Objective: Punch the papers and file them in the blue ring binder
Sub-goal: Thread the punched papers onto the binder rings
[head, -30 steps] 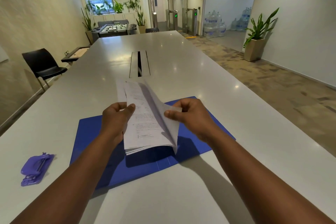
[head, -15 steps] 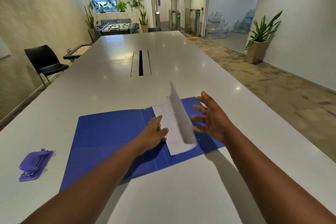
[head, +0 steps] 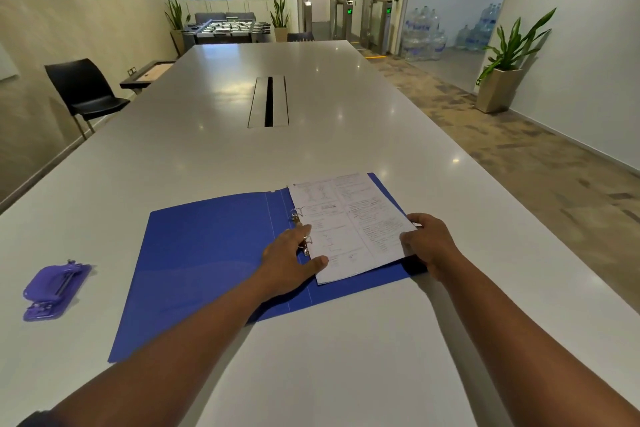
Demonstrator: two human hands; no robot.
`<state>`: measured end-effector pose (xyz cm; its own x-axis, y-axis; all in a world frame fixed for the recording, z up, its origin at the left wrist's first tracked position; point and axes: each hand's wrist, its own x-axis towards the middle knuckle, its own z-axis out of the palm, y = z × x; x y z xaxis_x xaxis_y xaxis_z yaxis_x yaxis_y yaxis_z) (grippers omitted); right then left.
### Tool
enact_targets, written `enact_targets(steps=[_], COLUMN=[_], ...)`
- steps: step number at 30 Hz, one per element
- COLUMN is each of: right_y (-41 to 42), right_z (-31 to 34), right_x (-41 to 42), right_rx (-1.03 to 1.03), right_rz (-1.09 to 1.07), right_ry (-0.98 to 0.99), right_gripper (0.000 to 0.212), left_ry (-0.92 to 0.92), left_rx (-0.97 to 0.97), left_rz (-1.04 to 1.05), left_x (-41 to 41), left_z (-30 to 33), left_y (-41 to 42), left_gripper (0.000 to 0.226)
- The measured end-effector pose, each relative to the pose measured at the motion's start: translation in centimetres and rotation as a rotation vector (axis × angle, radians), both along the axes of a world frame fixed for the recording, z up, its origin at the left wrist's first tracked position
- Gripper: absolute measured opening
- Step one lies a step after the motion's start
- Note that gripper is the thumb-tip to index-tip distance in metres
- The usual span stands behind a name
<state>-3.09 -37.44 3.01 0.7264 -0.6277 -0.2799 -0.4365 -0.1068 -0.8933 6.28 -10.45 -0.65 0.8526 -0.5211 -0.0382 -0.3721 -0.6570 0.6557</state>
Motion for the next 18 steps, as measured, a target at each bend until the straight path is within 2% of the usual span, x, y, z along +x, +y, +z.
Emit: enact_targets(steps=[3, 7, 13, 15, 18], right_y=[0.0, 0.3, 0.3, 0.9, 2.1], right_z=[0.1, 0.1, -0.6, -0.3, -0.2], right_x=[-0.1, -0.5, -1.2, -1.5, -1.9], right_rx=[-0.06, -0.142, -0.289, -0.444, -0.816], right_rz=[0.026, 0.089, 0.2, 0.239, 0.226], right_ry=[0.062, 0.107, 0.133, 0.211, 0.318], right_gripper=[0.044, 0.028, 0.026, 0.034, 0.066], left_ry=[-0.029, -0.067, -0.094, -0.089, -0.083], left_rx=[0.025, 0.045, 0.074, 0.068, 0.059], left_rz=[-0.017, -0.052, -0.075, -0.076, -0.087], left_x=[-0.2, 0.1, 0.4, 0.3, 0.1], left_z=[0.3, 1.0, 1.5, 1.7, 1.9], left_y=[-0.1, 0.1, 0.2, 0.1, -0.1], left_gripper=[0.089, 0.083, 0.078, 0.076, 0.068])
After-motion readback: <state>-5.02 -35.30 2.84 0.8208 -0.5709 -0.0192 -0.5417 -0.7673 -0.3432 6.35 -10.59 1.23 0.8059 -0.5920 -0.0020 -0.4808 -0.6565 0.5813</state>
